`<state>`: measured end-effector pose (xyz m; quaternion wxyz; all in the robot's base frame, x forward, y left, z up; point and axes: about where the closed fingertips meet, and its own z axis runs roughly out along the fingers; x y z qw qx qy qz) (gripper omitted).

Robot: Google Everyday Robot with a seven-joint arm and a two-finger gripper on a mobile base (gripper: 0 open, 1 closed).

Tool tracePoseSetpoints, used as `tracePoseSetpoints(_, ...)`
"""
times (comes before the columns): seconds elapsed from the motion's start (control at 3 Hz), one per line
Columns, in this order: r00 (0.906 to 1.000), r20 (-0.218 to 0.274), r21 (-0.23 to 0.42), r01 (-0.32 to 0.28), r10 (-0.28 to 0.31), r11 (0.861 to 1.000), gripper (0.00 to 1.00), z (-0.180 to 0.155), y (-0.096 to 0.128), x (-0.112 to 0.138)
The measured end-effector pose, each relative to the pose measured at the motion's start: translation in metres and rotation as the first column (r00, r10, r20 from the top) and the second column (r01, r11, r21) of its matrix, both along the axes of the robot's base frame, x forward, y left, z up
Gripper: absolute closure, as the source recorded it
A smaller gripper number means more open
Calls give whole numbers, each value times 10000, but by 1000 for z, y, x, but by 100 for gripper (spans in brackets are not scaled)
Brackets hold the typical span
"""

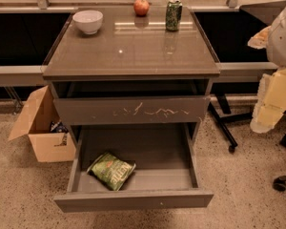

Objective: Pick green jalapeno chip bag from middle drawer and place on counter

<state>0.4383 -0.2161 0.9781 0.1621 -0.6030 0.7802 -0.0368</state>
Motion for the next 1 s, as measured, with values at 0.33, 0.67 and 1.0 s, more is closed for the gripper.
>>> tracePoseSetpoints(0.33, 10000, 0, 0, 0, 0, 10000, 0, 0, 0, 0)
tracePoseSetpoints(0.67, 9997, 94, 606, -237, 232, 9979, 0, -11, 13, 7)
tracePoseSetpoints(1.0, 9963, 274, 2166, -857, 817, 9725, 0, -40, 49, 25)
